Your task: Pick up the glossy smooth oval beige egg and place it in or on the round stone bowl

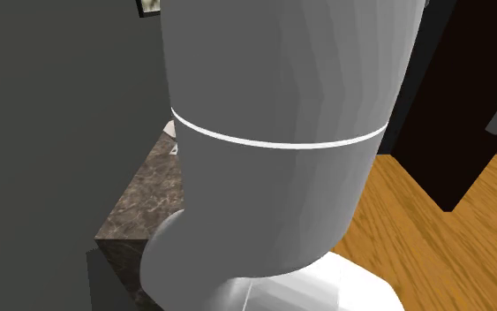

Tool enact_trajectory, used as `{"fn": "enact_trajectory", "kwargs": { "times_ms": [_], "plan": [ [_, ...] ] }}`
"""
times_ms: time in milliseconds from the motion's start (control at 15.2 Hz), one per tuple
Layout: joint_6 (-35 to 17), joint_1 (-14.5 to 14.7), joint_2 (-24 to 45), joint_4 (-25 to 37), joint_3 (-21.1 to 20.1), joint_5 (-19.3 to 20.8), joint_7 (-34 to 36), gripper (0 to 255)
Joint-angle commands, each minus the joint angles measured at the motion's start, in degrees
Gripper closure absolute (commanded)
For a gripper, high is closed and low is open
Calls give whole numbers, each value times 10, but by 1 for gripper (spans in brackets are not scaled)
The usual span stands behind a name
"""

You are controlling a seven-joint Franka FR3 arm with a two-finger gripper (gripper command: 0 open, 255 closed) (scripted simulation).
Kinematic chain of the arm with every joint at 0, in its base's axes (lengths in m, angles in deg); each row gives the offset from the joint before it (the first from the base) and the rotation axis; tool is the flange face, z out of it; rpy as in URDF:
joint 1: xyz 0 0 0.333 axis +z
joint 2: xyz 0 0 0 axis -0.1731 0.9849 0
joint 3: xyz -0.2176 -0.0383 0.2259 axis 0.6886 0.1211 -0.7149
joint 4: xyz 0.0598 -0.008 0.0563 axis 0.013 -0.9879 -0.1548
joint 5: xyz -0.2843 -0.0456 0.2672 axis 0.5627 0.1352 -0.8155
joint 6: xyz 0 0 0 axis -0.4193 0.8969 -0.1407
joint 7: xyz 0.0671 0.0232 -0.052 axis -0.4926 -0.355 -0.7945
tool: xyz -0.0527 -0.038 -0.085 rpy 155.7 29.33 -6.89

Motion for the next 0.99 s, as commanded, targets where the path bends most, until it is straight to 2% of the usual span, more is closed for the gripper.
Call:
{"fn": "enact_trajectory", "kwargs": {
  "times_ms": [0,198,396,462,924],
  "plan": [
    [-16,13,60,29,12,93,83,0],
    [-26,67,136,77,58,191,175,0],
    [-33,123,206,129,103,252,238,0],
    [-34,137,223,143,114,263,251,0],
    [-63,170,281,174,158,307,287,0]
  ]
}}
